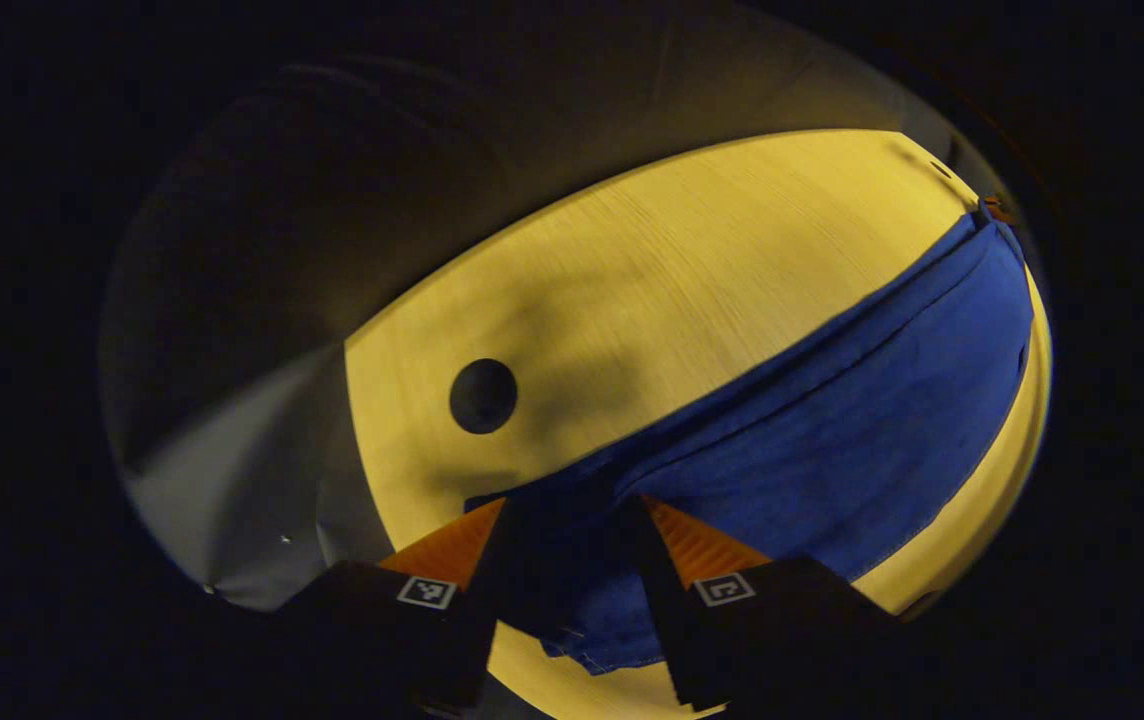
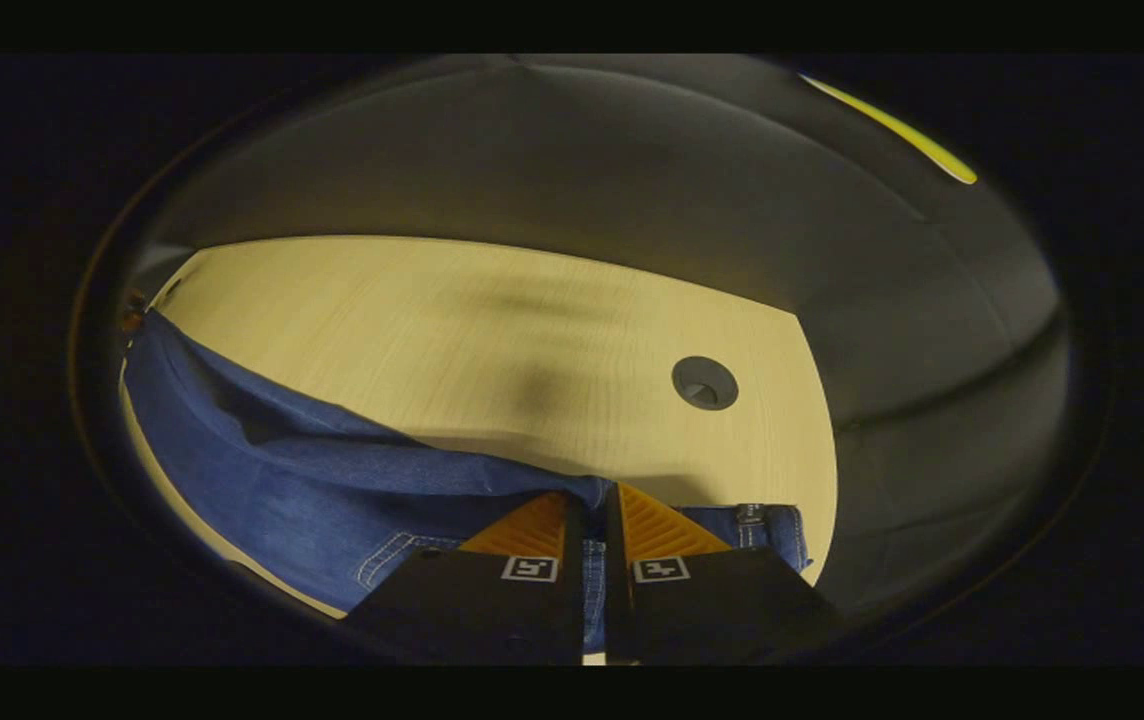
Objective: Grasp the waist and the cuffs of the jeans and fold them to make the two legs overlap; first hold the waist and fold one-third of the jeans toward the cuffs, then hold the cuffs and fold the remaining one-third in the same direction to finish folding.
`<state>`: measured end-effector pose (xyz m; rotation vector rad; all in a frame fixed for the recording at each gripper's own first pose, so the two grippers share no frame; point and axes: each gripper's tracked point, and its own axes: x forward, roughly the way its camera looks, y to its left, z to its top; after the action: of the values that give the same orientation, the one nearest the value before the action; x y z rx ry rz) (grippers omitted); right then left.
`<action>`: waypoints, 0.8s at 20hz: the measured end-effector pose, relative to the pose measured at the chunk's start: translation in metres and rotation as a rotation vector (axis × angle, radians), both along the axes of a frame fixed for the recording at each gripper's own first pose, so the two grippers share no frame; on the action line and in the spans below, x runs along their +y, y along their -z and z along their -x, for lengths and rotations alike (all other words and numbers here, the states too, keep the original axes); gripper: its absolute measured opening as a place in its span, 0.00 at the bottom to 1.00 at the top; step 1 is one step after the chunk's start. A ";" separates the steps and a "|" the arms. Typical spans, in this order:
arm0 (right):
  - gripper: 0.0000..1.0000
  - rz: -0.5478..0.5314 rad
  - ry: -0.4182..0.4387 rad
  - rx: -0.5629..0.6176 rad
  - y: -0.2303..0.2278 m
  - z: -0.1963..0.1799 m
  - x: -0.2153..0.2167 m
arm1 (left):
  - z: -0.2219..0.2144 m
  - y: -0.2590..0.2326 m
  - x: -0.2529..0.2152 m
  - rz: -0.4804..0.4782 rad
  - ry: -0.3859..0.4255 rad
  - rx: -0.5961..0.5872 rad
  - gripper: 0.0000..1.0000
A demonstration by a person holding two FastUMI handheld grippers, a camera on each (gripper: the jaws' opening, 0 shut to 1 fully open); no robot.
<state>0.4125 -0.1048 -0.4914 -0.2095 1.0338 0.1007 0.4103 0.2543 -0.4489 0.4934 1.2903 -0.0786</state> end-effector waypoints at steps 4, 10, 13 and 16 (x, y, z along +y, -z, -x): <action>0.66 -0.093 0.004 -0.103 -0.054 -0.004 0.008 | 0.002 -0.033 -0.002 0.008 -0.048 -0.128 0.99; 0.83 -0.181 0.149 -0.196 -0.134 0.034 -0.051 | 0.013 -0.143 -0.068 0.254 -0.036 -0.504 0.98; 0.83 -0.328 0.368 -0.171 -0.130 0.062 -0.078 | 0.046 -0.192 -0.078 0.372 0.011 -0.579 0.98; 0.99 -0.488 0.623 -0.119 -0.098 0.082 -0.092 | 0.063 -0.220 -0.069 0.450 0.030 -0.607 0.98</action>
<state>0.3310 -0.1971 -0.3931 0.5451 0.8878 -0.2226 0.3474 0.1849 -0.2293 0.1260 0.6394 -0.2214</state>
